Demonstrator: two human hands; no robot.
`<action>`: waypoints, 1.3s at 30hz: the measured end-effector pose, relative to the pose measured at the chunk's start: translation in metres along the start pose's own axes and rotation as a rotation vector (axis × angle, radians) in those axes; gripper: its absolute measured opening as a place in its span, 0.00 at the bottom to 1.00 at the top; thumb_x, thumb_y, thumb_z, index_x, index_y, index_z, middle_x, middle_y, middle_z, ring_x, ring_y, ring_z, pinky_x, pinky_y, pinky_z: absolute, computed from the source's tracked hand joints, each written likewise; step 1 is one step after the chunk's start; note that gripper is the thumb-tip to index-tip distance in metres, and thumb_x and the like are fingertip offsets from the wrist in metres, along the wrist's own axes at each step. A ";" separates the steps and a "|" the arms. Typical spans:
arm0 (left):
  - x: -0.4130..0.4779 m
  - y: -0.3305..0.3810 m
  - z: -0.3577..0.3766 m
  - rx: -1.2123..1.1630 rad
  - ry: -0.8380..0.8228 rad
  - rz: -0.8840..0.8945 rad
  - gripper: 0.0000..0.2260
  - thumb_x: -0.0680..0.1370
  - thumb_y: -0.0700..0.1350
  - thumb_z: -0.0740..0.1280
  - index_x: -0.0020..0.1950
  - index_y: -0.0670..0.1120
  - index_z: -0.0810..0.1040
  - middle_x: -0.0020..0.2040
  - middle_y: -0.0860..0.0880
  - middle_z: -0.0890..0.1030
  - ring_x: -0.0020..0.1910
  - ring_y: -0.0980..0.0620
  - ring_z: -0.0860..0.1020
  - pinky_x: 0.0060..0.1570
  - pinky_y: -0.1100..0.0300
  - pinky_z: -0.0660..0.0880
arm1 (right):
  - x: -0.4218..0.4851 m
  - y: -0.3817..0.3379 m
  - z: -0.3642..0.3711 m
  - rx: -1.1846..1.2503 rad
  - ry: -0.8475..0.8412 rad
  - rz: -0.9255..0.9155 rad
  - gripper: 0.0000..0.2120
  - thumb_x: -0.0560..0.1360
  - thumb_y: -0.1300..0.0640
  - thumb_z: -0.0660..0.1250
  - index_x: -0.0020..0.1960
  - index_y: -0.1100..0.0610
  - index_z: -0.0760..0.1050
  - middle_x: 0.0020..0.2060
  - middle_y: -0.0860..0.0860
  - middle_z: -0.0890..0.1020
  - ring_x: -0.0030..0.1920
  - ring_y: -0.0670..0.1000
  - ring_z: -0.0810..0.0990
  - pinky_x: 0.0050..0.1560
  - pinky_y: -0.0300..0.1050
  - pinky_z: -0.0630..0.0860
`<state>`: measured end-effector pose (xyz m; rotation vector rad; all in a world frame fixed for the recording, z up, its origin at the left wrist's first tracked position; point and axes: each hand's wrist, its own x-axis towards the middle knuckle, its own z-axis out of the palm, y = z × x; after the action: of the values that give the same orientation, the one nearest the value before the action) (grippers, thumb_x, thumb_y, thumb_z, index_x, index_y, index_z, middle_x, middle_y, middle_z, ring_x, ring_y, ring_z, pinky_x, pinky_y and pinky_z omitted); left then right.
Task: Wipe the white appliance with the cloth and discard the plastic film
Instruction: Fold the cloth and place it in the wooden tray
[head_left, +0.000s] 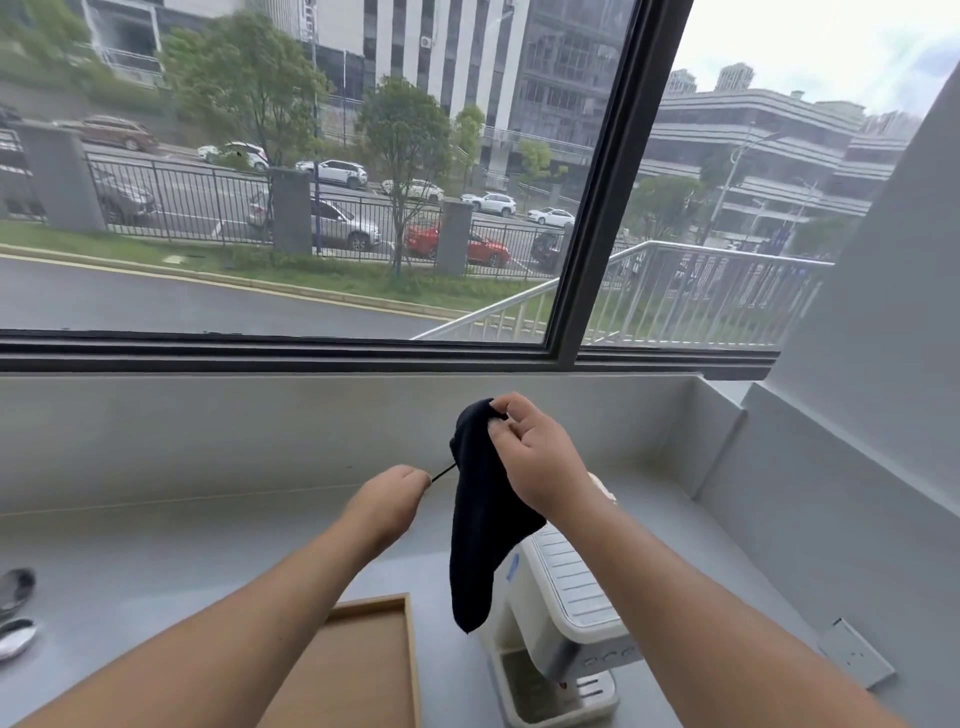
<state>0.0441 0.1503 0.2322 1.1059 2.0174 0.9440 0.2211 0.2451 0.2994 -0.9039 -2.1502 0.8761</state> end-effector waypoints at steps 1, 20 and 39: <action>-0.004 -0.002 -0.005 -0.011 0.016 -0.015 0.15 0.81 0.51 0.56 0.56 0.46 0.79 0.63 0.41 0.82 0.61 0.42 0.80 0.65 0.46 0.75 | 0.001 -0.004 0.003 -0.147 -0.009 -0.060 0.05 0.82 0.50 0.60 0.54 0.42 0.75 0.33 0.42 0.80 0.32 0.46 0.76 0.37 0.48 0.74; -0.046 -0.041 -0.032 -0.228 -0.044 -0.114 0.38 0.59 0.86 0.60 0.48 0.57 0.82 0.46 0.60 0.81 0.50 0.56 0.79 0.55 0.53 0.71 | 0.012 -0.070 0.029 0.595 -0.200 0.178 0.09 0.86 0.57 0.58 0.53 0.51 0.77 0.46 0.56 0.81 0.46 0.57 0.80 0.51 0.57 0.78; -0.031 -0.028 -0.045 -1.012 -0.204 -0.087 0.18 0.79 0.40 0.70 0.69 0.48 0.76 0.56 0.46 0.85 0.48 0.48 0.84 0.38 0.55 0.80 | 0.023 -0.016 -0.016 0.868 -0.005 0.371 0.08 0.85 0.57 0.60 0.53 0.52 0.78 0.43 0.55 0.85 0.41 0.54 0.84 0.44 0.53 0.84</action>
<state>0.0099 0.0989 0.2391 0.5007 1.1248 1.4752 0.2145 0.2597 0.3272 -0.8174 -1.3581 1.7898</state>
